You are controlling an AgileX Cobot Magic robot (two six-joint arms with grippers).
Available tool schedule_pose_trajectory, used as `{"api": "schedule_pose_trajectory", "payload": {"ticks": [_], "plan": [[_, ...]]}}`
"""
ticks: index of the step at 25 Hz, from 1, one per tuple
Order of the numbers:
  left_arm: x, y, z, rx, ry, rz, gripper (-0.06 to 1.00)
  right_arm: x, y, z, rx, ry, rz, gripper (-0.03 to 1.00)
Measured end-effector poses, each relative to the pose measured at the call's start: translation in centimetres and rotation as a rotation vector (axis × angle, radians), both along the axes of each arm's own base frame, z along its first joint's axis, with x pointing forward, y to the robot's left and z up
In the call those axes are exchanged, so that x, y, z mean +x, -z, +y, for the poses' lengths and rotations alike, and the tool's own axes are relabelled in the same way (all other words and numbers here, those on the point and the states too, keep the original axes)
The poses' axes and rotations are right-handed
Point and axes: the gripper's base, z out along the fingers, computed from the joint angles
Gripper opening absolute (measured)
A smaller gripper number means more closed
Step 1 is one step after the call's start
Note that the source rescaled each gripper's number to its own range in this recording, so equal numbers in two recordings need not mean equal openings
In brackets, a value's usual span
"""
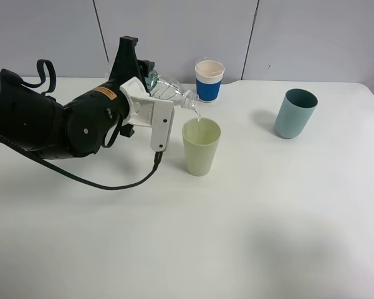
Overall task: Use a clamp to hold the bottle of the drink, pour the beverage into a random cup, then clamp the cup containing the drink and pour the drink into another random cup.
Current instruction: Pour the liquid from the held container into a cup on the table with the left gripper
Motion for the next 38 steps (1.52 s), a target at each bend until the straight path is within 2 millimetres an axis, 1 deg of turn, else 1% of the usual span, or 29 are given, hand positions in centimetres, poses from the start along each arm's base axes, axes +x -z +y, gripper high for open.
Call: {"api": "schedule_pose_trajectory", "payload": {"ticks": [14,31,38], "plan": [[0.01,0.01,0.04,0.071,0.008,-0.017,0.08,0.00,0.00,0.00,0.000,0.000,0.000,1.00],[0.01,0.01,0.04,0.112,0.015,-0.027,0.08,0.00,0.00,0.00,0.000,0.000,0.000,1.00],[0.09,-0.16,0.17,0.104,-0.004,-0.041,0.08,0.00,0.00,0.00,0.000,0.000,0.000,1.00]]}}
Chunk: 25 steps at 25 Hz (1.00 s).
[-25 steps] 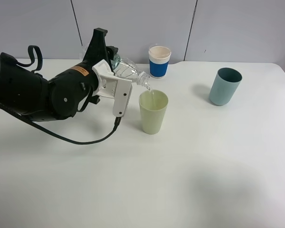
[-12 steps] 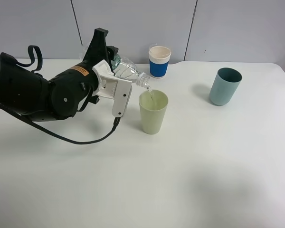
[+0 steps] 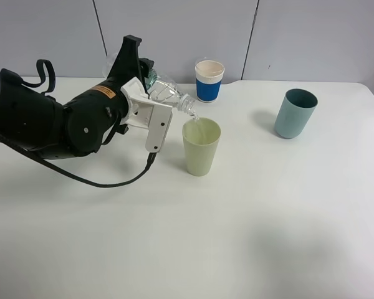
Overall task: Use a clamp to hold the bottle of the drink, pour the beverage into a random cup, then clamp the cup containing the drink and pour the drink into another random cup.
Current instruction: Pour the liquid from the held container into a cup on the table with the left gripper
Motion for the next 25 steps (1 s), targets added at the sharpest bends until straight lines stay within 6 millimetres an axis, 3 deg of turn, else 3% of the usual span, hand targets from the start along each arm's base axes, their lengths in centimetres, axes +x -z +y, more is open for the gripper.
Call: {"api": "schedule_pose_trajectory", "payload": {"ticks": [25], "plan": [[0.03,-0.13,0.06,0.080,0.005,-0.033,0.08,0.00,0.00,0.00,0.000,0.000,0.000,1.00]]}}
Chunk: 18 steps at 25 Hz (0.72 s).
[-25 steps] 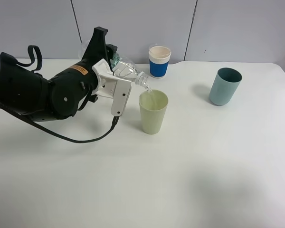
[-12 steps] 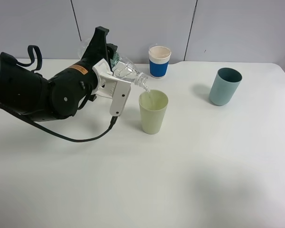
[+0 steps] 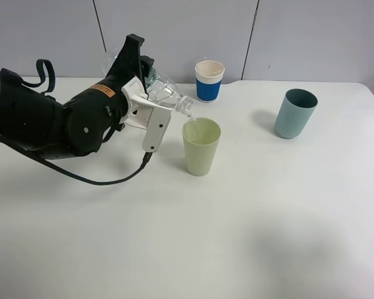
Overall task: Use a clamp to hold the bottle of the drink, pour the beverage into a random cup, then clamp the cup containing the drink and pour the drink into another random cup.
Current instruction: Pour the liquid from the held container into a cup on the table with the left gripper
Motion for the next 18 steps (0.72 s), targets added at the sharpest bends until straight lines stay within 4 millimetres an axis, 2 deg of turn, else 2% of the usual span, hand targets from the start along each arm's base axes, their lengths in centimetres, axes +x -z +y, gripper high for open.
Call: {"api": "schedule_pose_trajectory", "payload": {"ticks": [18], "plan": [[0.03,-0.12,0.05,0.044,0.000,-0.024,0.08,0.00,0.00,0.00,0.000,0.000,0.000,1.00]]}}
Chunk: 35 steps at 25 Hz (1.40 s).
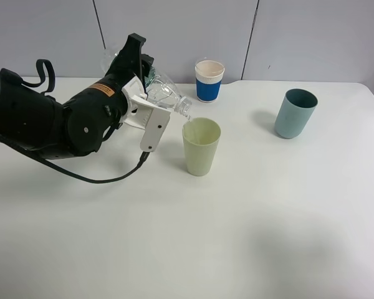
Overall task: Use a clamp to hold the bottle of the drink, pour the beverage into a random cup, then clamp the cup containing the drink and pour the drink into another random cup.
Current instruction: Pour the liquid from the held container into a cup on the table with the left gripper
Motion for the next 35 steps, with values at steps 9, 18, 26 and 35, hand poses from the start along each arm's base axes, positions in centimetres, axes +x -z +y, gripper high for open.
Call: {"api": "schedule_pose_trajectory", "payload": {"ticks": [9,18,26,35], "plan": [[-0.1,-0.3,-0.4,0.024,0.046,-0.040,0.08,0.0,0.0,0.0,0.000,0.000,0.000,1.00],[-0.1,-0.5,-0.7,0.048,0.090,-0.068,0.08,0.0,0.0,0.0,0.000,0.000,0.000,1.00],[-0.2,-0.6,-1.0,0.116,0.124,-0.099,0.08,0.0,0.0,0.0,0.000,0.000,0.000,1.00],[-0.3,-0.9,-1.3,0.155,0.166,-0.149,0.08,0.0,0.0,0.0,0.000,0.000,0.000,1.00]]}}
